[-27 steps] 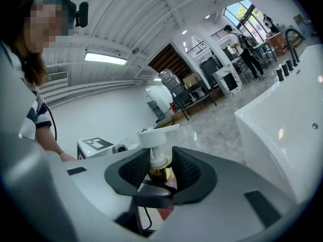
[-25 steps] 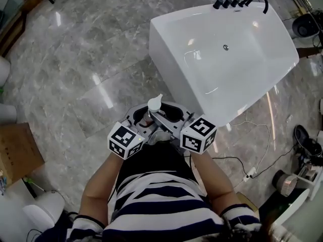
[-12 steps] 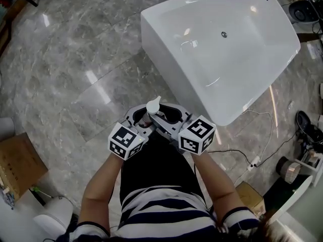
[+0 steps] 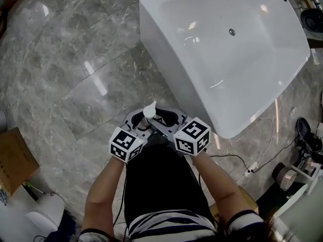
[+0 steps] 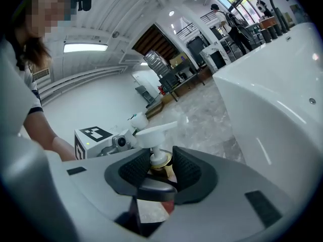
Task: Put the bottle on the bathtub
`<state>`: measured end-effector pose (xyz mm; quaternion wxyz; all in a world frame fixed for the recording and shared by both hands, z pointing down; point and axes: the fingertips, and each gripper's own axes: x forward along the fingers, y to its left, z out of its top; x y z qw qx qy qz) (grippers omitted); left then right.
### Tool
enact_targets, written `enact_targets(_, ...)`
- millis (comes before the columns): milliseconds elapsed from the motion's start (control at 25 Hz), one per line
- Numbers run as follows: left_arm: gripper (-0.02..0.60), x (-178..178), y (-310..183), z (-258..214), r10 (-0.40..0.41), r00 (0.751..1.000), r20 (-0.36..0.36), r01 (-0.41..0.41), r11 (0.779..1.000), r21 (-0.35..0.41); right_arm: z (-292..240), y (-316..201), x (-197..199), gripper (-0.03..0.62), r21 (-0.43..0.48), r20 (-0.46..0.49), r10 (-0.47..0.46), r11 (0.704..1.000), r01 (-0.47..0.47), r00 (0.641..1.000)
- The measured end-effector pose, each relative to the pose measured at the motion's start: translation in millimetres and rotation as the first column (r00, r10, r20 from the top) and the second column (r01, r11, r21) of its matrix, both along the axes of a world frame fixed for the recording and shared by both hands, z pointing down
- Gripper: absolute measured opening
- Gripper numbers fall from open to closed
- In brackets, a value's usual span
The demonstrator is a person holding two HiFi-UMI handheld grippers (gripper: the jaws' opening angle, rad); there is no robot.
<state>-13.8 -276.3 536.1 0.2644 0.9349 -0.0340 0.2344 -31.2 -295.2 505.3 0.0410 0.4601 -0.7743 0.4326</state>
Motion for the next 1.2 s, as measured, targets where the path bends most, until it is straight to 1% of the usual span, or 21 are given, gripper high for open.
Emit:
enact_targets(240,0.224,-1.6,-1.1,62.5,-0.011,0.998,0.063,0.013,1.000,-0.020,61.8,1.3,-2.3,0.153,-0.037,-0.010,-0.014,0.999,0.014,1.000)
enact_targets(440,0.224,2.1,-4.9,117.6,0.032,0.993,0.117,-0.029,0.999,-0.031,117.5,-0.3,2.8,0.153,-0.068,-0.005,0.002,0.998,-0.002,1.000)
enact_targets(640,0.224,7.2,-18.5,160.0,0.029,0.990,0.139,-0.025,0.999,-0.034,160.7,-11.7,9.9,0.152,-0.085,0.001,0.034,0.996,-0.033,0.999)
enact_targets(880,0.224,10.3,-38.0,214.7,0.023,0.983,0.180,-0.027,0.999,0.017,213.9,-29.2,14.9,0.150,-0.104,-0.011,0.041,0.994,-0.042,0.999)
enact_targets(1080,0.223,10.5,-44.6,256.5,0.068,0.971,0.229,-0.085,0.994,0.065,255.5,-36.4,15.9,0.149,-0.104,-0.034,0.038,0.994,-0.042,0.999)
enact_targets(1200,0.222,13.7,-48.7,278.4,0.075,0.966,0.249,-0.099,0.991,0.087,276.7,-39.7,20.0,0.146,-0.107,-0.054,0.046,0.993,-0.052,0.997)
